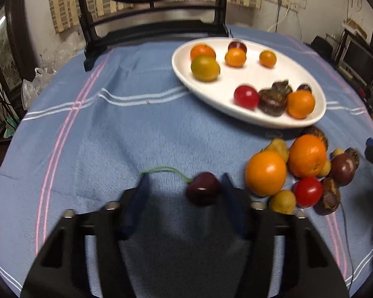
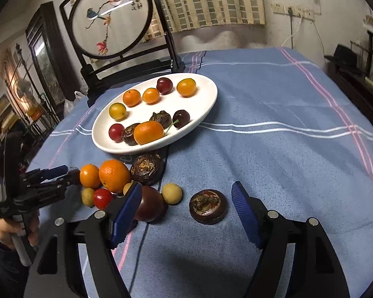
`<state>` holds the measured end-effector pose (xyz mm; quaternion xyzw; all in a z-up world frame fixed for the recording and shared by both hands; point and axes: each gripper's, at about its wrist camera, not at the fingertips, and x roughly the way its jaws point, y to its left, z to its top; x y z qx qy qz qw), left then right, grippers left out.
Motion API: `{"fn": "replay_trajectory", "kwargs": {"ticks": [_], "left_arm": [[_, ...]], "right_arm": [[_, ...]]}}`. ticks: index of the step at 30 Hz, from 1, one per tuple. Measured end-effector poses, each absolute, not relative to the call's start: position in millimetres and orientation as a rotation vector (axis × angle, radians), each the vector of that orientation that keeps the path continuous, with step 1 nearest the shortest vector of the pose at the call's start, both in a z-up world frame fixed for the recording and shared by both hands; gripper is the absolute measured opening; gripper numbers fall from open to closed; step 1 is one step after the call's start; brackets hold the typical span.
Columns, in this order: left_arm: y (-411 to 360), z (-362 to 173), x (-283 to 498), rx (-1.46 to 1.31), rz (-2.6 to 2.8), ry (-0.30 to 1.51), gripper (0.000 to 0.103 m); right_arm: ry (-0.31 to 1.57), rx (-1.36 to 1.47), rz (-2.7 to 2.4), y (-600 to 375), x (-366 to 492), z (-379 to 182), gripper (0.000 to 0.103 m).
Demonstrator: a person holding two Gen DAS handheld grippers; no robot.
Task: Organize fruits
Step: 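Grasp a dark red stemmed cherry with the left tool while the right tool grasps a brown wrinkled fruit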
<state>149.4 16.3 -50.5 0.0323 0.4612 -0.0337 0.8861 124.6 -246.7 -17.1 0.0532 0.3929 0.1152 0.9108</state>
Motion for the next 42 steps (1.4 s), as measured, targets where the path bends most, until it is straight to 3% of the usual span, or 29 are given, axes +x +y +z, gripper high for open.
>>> {"fn": "replay_trajectory", "kwargs": {"ticks": [2, 3, 4, 12, 15, 23, 25, 31, 42], "left_arm": [[15.3, -52.6, 149.2, 0.062, -0.073, 0.956, 0.039], [13.0, -53.1, 148.6, 0.076, -0.077, 0.954, 0.030], [10.9, -53.1, 148.0, 0.084, -0.087, 0.952, 0.029], [13.7, -34.0, 141.2, 0.058, -0.034, 0.855, 0.029], [15.4, -34.1, 140.5, 0.034, -0.054, 0.864, 0.029], [18.5, -35.4, 140.8, 0.011, -0.090, 0.883, 0.029], [17.6, -35.2, 141.1, 0.010, -0.094, 0.883, 0.029], [17.8, -36.3, 142.0, 0.000, -0.092, 0.898, 0.029], [-8.9, 15.8, 167.1, 0.006, -0.155, 0.845, 0.029]], "right_arm": [[0.804, 0.089, 0.227, -245.7, 123.2, -17.2, 0.075], [0.799, 0.085, 0.229, -246.1, 122.6, -16.4, 0.075], [0.796, 0.084, 0.230, -246.3, 122.1, -15.8, 0.075], [0.872, -0.031, 0.183, -236.1, 123.0, -31.0, 0.075], [0.902, -0.046, 0.163, -236.4, 125.3, -36.5, 0.066], [0.937, -0.089, 0.105, -231.4, 134.2, -51.2, 0.053], [0.928, -0.078, 0.112, -229.8, 137.0, -51.5, 0.040], [0.903, -0.028, 0.130, -232.4, 132.5, -41.9, 0.040], [0.700, 0.018, 0.285, -203.5, 146.8, 36.4, 0.040]]}}
